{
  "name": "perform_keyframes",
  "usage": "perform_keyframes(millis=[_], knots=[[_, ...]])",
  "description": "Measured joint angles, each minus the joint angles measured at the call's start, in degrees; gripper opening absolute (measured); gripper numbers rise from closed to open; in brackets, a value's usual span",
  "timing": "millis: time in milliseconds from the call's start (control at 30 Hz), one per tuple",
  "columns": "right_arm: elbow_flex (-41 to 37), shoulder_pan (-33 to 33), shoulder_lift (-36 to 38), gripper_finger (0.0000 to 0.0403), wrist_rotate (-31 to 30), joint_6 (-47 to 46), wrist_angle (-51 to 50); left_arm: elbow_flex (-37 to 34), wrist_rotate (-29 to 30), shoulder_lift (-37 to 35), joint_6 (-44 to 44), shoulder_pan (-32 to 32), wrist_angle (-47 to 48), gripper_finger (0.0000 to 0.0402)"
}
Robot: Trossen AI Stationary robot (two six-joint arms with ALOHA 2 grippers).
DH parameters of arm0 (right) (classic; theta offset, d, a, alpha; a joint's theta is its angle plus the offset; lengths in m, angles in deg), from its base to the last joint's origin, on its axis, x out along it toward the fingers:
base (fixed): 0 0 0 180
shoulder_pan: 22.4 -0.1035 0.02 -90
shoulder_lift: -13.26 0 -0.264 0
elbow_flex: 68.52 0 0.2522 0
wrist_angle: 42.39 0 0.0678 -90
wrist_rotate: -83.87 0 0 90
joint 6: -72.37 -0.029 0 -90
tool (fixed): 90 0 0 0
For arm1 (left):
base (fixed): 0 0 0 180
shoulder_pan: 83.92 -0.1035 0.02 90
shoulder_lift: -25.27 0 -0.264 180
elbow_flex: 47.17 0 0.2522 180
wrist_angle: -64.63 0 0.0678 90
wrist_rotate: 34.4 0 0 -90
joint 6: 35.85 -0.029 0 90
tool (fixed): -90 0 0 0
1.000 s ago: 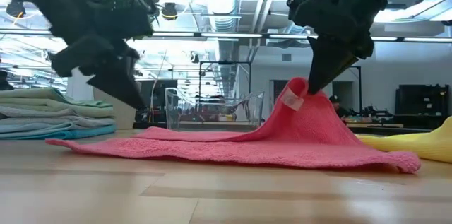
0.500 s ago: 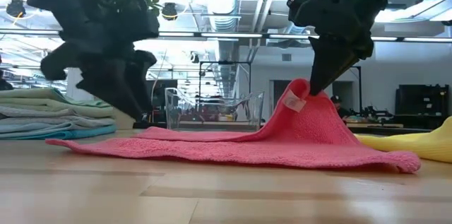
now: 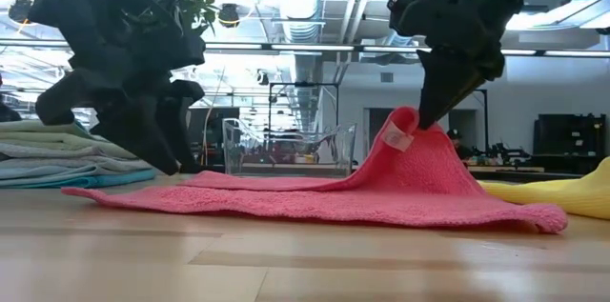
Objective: Fold microfiber towels
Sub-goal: Fold the pink microfiber cloth
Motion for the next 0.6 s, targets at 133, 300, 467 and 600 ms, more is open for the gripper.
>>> perform_keyframes(millis=[133,300,467,600], knots=[[0.0,0.0,0.0,0.0035,1.0,0.0,0.0,0.0,0.6,0.0,-0.5,0.0,-0.3,0.014],[0.0,0.0,0.0,0.0035,1.1,0.0,0.0,0.0,1.1,1.3,-1.5,0.0,-1.2,0.0135],[0.0,0.0,0.0,0.0035,1.2,0.0,-0.2,0.0,1.2,4.4,-2.1,0.2,-2.9,0.0139],[0.0,0.0,0.0,0.0035,1.4,0.2,-0.2,0.5,2.3,5.6,-2.1,0.1,-3.3,0.0143]])
